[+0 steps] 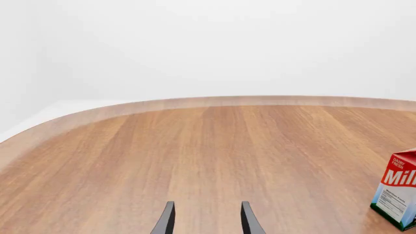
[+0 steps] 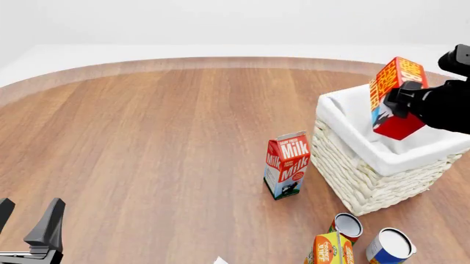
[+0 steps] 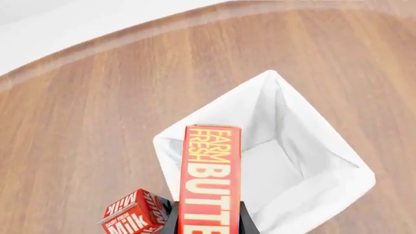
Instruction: Pick up the cream cheese box and the butter, and put them in the basket.
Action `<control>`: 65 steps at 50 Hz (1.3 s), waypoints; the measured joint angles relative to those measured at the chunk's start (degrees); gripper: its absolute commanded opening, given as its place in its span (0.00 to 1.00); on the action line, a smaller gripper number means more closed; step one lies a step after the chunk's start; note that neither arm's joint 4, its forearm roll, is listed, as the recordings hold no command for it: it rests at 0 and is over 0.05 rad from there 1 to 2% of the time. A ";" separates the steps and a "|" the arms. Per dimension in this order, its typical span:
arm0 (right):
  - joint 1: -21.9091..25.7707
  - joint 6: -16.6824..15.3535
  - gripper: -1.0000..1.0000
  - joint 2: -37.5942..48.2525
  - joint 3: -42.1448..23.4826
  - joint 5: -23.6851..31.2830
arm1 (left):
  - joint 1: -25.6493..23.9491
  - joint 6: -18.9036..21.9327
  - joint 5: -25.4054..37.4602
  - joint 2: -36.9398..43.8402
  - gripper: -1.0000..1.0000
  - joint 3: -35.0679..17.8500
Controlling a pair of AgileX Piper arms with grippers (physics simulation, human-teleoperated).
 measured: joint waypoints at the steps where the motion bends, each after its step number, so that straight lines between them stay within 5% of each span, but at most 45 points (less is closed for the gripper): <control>1: -0.07 0.09 0.00 0.09 0.17 -0.20 | 0.00 0.00 0.00 0.00 1.00 0.00; 65: -1.60 1.73 0.00 4.87 2.46 -5.96 | 0.00 0.00 0.00 0.00 1.00 0.00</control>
